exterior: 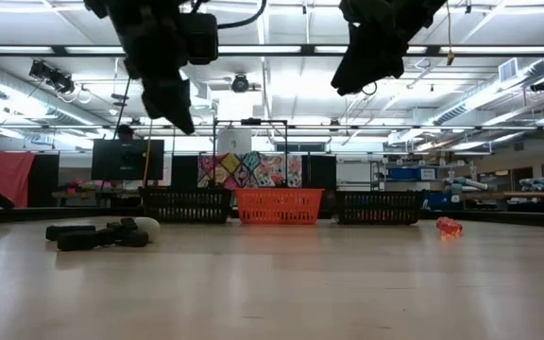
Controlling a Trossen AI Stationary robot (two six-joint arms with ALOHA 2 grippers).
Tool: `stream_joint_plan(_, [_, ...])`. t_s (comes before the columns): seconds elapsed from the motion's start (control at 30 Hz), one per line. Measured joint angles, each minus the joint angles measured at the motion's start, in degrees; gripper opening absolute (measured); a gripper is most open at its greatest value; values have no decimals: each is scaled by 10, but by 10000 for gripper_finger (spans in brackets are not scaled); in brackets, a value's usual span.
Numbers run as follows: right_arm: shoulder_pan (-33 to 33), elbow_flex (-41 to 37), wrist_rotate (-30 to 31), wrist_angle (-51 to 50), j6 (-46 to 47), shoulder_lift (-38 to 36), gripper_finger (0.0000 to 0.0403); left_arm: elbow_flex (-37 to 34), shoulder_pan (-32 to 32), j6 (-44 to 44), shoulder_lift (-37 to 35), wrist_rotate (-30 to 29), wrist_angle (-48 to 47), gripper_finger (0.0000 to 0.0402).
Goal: Sort Halloween decoration
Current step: Put the black skeleton toy into the orange bin
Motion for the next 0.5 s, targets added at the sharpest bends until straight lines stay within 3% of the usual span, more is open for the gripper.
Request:
stream_joint_plan(0.23, [4,0,0,9,0,0,165,0,-109,-46,37,-2,-12,130])
stream_joint_plan(0.5, [4,0,0,16,-4,0,165,-1,-179,-103,110,-7,10,130])
